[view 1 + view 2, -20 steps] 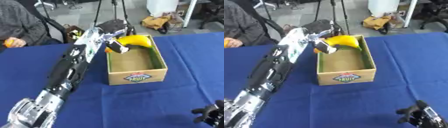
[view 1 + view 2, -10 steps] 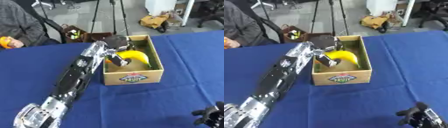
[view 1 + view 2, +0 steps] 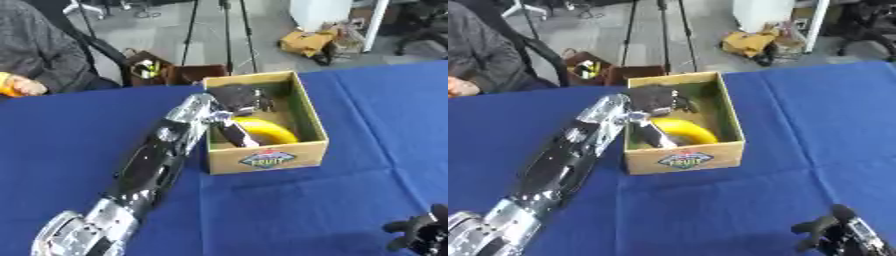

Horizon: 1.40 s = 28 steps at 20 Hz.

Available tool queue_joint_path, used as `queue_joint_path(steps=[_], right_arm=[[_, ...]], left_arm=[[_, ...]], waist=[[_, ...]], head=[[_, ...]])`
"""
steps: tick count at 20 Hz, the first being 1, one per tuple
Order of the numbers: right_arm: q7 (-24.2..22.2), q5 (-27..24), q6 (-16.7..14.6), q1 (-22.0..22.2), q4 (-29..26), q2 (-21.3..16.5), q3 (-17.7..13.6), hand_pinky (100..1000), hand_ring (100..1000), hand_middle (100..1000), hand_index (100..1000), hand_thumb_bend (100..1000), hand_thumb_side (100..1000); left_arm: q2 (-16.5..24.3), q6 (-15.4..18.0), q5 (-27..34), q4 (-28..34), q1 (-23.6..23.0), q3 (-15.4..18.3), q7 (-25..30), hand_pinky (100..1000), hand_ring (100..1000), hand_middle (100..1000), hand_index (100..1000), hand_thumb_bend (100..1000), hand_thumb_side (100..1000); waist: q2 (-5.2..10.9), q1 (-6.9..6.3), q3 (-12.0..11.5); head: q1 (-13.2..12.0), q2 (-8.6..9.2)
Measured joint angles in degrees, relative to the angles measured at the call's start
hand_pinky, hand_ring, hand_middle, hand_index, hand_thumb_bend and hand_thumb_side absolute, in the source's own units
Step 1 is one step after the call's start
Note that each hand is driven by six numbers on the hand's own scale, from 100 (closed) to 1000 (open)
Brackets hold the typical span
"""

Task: Pick up objects on the table and place them in the box.

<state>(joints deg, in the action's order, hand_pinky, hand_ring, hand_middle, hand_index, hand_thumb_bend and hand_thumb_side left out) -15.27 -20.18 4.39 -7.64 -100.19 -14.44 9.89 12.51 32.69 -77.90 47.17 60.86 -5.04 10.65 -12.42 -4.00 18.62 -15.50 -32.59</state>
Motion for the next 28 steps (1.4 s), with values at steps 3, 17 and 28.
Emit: queue_joint_path(steps=[3, 17, 28], right_arm=[[0.0, 0.0, 0.0, 0.0, 0.0, 0.0, 0.0, 535, 677, 405, 535, 100, 805], [1.1, 0.0, -0.5, -0.4, 0.2, 0.0, -1.3, 535, 678, 406, 535, 100, 777], [2.3, -0.3, -1.1, 0.0, 0.1, -0.3, -2.5, 537, 684, 413, 537, 100, 811]], left_arm=[[0.0, 0.0, 1.6, 1.0, -0.4, 0.0, -1.0, 867, 808, 801, 872, 405, 894], [6.2, -15.3, 66.2, 31.7, -20.1, 2.0, 2.8, 762, 655, 636, 737, 198, 967], [8.0, -28.2, 89.3, 48.9, -39.4, 9.0, 2.7, 726, 611, 604, 730, 270, 1000]], waist=[[0.00, 0.00, -0.3], [-0.34, 0.09, -5.7], [0.09, 0.64, -8.5]], head=[[0.0, 0.05], [3.1, 1.22], [4.8, 1.46]])
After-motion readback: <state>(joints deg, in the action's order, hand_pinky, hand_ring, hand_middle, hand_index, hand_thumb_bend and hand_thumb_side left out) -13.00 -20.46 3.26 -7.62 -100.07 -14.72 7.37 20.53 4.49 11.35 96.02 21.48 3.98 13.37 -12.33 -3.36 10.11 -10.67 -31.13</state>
